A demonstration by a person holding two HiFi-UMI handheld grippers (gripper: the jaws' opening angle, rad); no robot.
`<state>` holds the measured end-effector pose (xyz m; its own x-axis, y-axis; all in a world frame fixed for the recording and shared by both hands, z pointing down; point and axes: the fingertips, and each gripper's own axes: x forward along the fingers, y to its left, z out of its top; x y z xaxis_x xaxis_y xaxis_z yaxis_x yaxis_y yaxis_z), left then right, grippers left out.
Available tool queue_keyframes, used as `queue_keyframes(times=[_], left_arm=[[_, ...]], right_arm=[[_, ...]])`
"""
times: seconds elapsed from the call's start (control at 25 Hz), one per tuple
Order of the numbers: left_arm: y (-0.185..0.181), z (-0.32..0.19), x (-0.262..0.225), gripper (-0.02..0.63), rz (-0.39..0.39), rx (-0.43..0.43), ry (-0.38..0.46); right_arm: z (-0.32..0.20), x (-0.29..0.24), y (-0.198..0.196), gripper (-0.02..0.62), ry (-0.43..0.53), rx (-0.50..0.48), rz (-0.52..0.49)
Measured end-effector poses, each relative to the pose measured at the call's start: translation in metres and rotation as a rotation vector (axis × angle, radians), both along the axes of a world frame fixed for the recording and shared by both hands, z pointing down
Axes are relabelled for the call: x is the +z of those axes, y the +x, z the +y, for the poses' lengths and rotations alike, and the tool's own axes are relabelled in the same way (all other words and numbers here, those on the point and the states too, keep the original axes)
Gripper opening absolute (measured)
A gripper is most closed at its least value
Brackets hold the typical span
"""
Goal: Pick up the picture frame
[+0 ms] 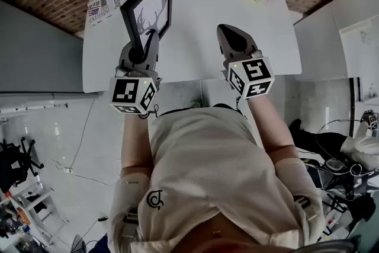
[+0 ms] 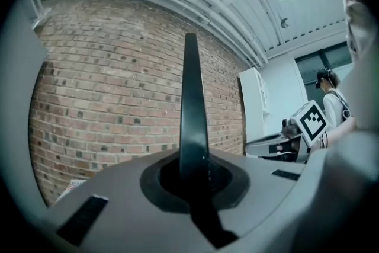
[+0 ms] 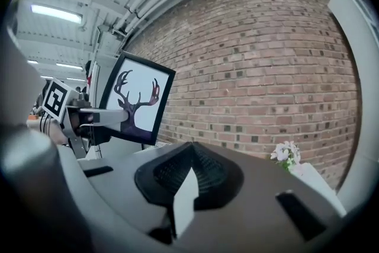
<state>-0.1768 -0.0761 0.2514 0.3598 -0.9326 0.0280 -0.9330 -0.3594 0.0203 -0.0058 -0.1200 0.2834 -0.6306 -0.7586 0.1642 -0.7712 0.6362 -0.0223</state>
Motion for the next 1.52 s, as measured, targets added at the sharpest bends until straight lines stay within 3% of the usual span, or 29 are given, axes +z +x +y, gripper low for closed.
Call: queue_keyframes(times=[0.16,0.56,1.2,1.52], left_arm=[[-0.015,0.001,-0.010,0.023,-0.045,-0.025,0.036],[-0.029,0.003,-0.009,0.023,-0.045,-0.015,0.033],[-0.035,-0.006,0.000,0.023,-0.001,-0.009,0.035],[-0.038,-0.007,0.007,0.023,-0.019,-0.006,0.030]], right_arm=[[0.000,-0.017,-0.009,0.008,0.062,-0.002,-0.027],[-0.001,-0.024,-0.021,0.006,0.142,0.042,-0.041],[-0.003,-0.011,-0.029,0.006,0.136,0.044,-0.035],[-0.004,0.000,-0.035,0.006,0.102,0.043,-0.033]])
